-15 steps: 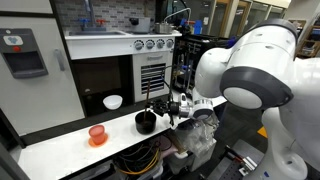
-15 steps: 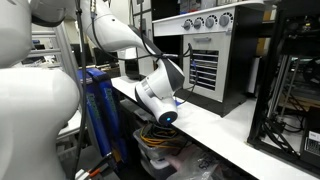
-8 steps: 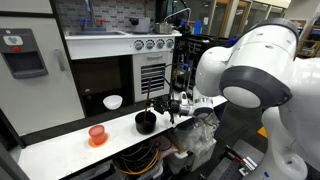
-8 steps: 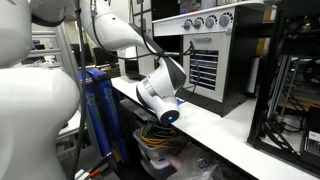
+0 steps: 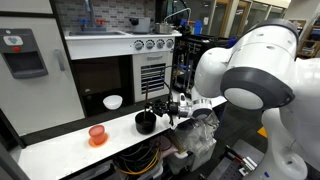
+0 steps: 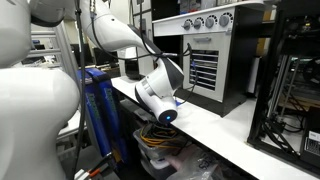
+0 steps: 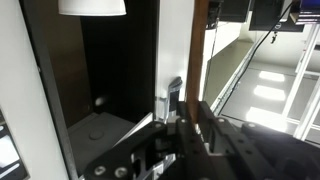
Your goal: Use the wooden spoon to mix the contents of the black cup then place the spoon on the counter
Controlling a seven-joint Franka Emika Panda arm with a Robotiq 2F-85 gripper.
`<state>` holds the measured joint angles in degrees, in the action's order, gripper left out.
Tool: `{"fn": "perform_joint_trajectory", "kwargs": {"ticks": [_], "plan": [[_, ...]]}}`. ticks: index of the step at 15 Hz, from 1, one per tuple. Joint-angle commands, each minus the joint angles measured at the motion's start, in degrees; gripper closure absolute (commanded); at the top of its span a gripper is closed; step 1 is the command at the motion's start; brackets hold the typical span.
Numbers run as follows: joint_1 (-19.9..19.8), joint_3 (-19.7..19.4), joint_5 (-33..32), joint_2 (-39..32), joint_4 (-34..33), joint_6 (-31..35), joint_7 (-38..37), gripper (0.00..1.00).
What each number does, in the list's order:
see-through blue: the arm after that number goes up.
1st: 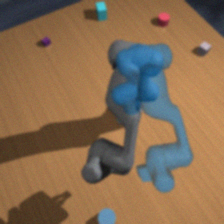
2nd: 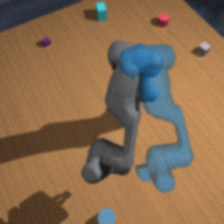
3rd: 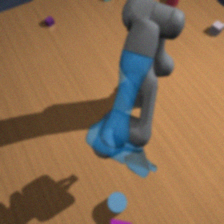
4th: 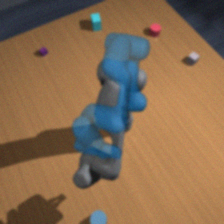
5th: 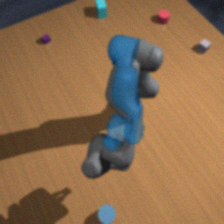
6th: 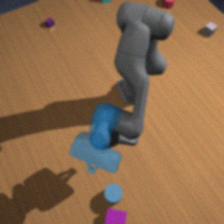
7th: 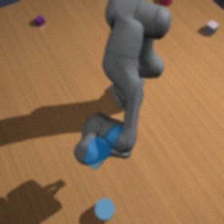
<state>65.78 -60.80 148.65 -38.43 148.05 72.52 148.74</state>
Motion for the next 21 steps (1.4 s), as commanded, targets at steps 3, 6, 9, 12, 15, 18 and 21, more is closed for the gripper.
{"fn": "perform_joint_trajectory", "kwargs": {"ticks": [3, 6, 9, 12, 15, 18, 21], "plan": [[-2.23, 1.22, -4.83, 4.26, -1.63, 6.06, 1.92, 0.96], [1.38, -2.09, -4.26, 2.54, -1.97, 6.8, -0.64, 0.96], [1.4, -2.6, -5.9, 3.59, -2.42, 8.57, -0.28, 0.96], [1.86, -3.28, -5.86, 3.45, -2.47, 9.18, -0.29, 0.96], [2.47, -3.96, -5.97, 3.51, -2.51, 9.8, -0.35, 0.96], [3.04, -4.74, -6.04, 3.72, -2.44, 9.91, -0.28, 0.96], [3.59, -5.57, -5.84, 3.96, -2.35, 9.59, -0.1, 0.96]]}}
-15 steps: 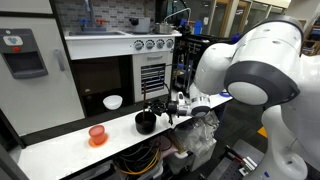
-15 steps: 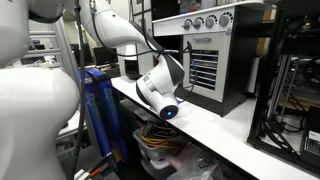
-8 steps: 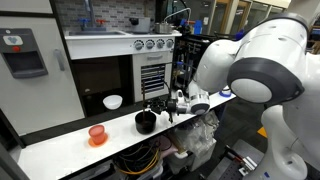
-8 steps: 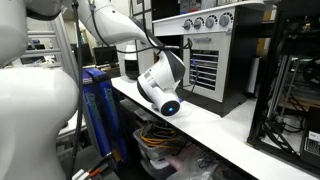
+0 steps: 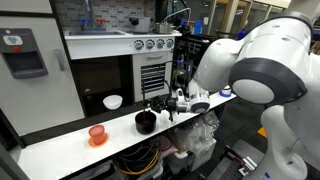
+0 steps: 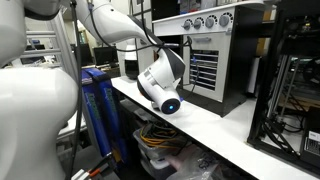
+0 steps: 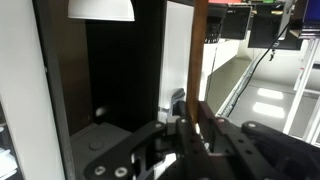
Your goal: Use the wooden spoon to mix the contents of the black cup then place the spoon on the counter
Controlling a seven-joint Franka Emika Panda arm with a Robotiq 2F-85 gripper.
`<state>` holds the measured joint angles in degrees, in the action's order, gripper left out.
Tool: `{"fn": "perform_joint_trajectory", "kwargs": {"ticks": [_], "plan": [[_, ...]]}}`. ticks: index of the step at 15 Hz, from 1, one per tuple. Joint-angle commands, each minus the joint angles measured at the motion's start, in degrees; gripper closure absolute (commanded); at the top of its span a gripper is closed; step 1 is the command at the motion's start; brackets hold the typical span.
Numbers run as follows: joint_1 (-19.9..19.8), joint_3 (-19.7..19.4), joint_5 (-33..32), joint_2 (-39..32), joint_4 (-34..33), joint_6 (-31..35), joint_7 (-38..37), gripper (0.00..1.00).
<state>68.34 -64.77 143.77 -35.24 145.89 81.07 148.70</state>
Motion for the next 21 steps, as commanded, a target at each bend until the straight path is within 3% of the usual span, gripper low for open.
{"fn": "perform_joint_trajectory", "kwargs": {"ticks": [1, 5, 6, 7, 8, 9, 10, 11, 19, 20, 21], "plan": [[1.28, -2.03, -0.97, 0.89, -0.16, 0.94, -0.03, 0.96], [3.12, -4.33, -1.5, 1.68, -0.05, 0.74, -0.35, 0.96], [-0.02, -1.97, -5.37, 6.65, -0.6, 3.62, 2.37, 0.96], [0.23, -2.38, -6.76, 7.46, -0.66, 3.93, 1.98, 0.96], [3.98, -5.69, -5.13, 4.29, -0.25, 1.83, -1.13, 0.96], [-1.3, -1.41, -10.51, 11.92, -1.08, 6.15, 2.99, 0.96], [-1.57, -1.54, -12.17, 13.12, -1.37, 7.0, 2.85, 0.96], [3.73, -6.27, -9.84, 8.93, -0.61, 4.36, -0.45, 0.96], [8.12, -11.55, -10.29, 11.55, -0.68, 4.94, 0.03, 0.96], [3.89, -7.75, -14.21, 17.41, -1.52, 8.65, 3.11, 0.96], [8.75, -12.43, -11.51, 12.1, -0.91, 5.53, -0.13, 0.96]]}}
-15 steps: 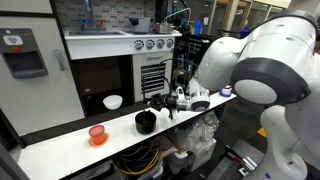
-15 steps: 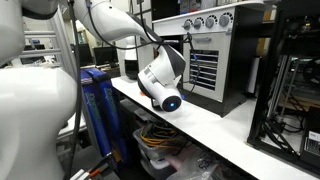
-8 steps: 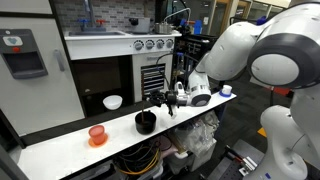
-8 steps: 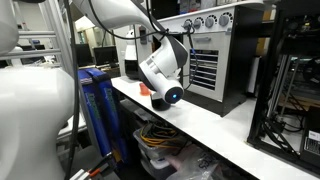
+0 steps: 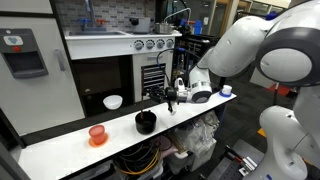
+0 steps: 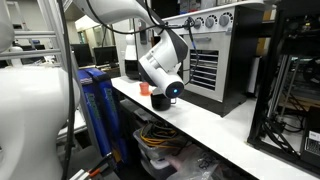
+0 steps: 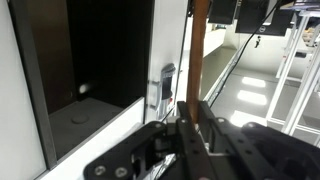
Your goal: Use the wooden spoon to mix the contents of the black cup then place the spoon on the counter
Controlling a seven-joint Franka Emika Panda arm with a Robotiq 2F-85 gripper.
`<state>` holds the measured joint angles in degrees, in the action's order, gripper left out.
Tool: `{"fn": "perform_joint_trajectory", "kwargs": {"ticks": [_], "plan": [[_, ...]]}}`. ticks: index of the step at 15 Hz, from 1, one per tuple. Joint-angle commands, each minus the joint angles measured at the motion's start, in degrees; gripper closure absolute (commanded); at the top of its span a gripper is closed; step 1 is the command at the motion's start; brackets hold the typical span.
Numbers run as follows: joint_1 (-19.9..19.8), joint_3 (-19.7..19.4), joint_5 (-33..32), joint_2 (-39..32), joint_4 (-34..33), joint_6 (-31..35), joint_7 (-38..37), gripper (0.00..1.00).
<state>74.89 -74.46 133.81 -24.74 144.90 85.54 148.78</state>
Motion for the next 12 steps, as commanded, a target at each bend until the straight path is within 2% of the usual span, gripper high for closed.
{"fn": "perform_joint_trajectory", "kwargs": {"ticks": [1, 2, 3, 4, 5, 12], "plan": [[2.32, -2.96, -2.13, 2.47, 0.01, 1.47, -0.11, 0.96], [2.87, -3.72, -2.3, 2.58, -0.09, 1.34, -0.41, 0.96], [-1.15, -0.19, -6.07, 8.32, -0.87, 4.95, 2.44, 0.96], [-1.29, -0.14, -7.05, 8.72, -1.04, 5.45, 2.39, 0.96], [3.03, -4.26, -5.26, 4.57, -0.57, 2.98, -0.56, 0.96], [6.38, -8.82, -6.79, 6.22, -0.91, 3.31, -1.47, 0.96]]}}
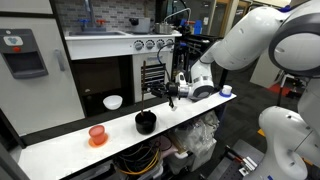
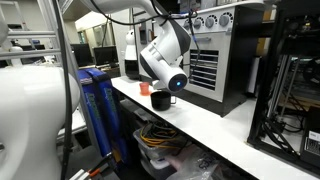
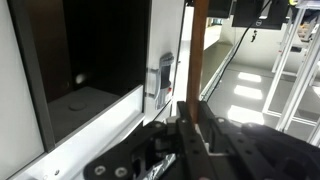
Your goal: Use the wooden spoon to mix the contents of the black cup then place the spoon on the counter
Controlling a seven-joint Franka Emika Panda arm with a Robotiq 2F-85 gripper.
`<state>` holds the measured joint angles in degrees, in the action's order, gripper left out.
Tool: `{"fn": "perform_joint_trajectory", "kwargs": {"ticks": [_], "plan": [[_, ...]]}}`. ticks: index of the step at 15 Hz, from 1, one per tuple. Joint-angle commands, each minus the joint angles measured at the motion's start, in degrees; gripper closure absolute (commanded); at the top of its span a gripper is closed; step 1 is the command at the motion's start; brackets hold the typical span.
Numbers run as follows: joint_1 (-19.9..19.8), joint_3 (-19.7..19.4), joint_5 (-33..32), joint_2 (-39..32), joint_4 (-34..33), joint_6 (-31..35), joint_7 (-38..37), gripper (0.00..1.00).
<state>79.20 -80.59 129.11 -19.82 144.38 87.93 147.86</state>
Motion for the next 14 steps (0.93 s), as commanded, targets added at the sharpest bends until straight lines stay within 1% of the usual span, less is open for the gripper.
{"fn": "perform_joint_trajectory", "kwargs": {"ticks": [1, 6, 14], "plan": [[2.73, -3.67, -2.51, 1.39, -0.51, 0.71, -0.88, 0.96], [7.05, -9.09, -5.19, 1.02, -0.97, 0.19, -2.97, 0.96], [14.28, -18.33, -10.66, -0.35, -2.06, -2.28, -8.93, 0.96]]}}
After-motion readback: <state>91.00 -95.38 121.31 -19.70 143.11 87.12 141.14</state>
